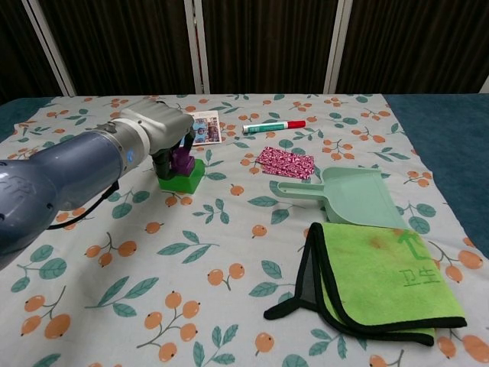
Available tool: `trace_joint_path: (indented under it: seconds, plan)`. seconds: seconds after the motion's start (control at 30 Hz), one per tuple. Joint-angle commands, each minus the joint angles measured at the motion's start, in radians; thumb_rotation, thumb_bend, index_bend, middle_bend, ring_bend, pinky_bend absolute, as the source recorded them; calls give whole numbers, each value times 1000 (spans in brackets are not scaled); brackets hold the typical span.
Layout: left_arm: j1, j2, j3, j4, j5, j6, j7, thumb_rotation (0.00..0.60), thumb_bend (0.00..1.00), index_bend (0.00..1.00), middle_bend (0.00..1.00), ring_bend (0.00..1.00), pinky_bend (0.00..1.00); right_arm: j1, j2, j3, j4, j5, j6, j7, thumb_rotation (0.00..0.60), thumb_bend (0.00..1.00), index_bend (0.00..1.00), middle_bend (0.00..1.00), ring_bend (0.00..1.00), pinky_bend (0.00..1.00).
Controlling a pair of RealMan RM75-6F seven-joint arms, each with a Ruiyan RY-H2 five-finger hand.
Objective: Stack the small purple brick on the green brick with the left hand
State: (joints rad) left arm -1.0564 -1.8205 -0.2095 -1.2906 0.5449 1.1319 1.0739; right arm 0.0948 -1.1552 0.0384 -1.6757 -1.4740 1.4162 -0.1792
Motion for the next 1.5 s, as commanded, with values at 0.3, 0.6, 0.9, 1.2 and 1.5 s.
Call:
trace_joint_path:
  seconds: [0.3,0.6,0.9,1.2,1.5]
  plan:
    - [8,-19,10,34,20,-9,4,600,404,462,401,96,0,3,-4,-1,0,4,-7,-8,600,168,101,46,7,54]
    - [15,-31,16,48,28,-10,16,600,404,462,402,95,0,2,-3,-1,0,2,-4,-4,600,168,101,46,7,54]
    - [21,-45,19,65,37,-10,28,600,404,456,400,94,0,3,-1,-4,0,-2,-5,-2,600,167,101,46,7,55]
    - [19,-17,-6,-3,58,9,32,600,357,140,57,0,0,3,-1,-6,-2,-8,-3,1,600,168,101,46,7,54]
    - [20,32,3,-71,60,14,65,600,337,67,3,0,0,1,4,-7,-6,-11,0,6,600,168,102,46,8,55]
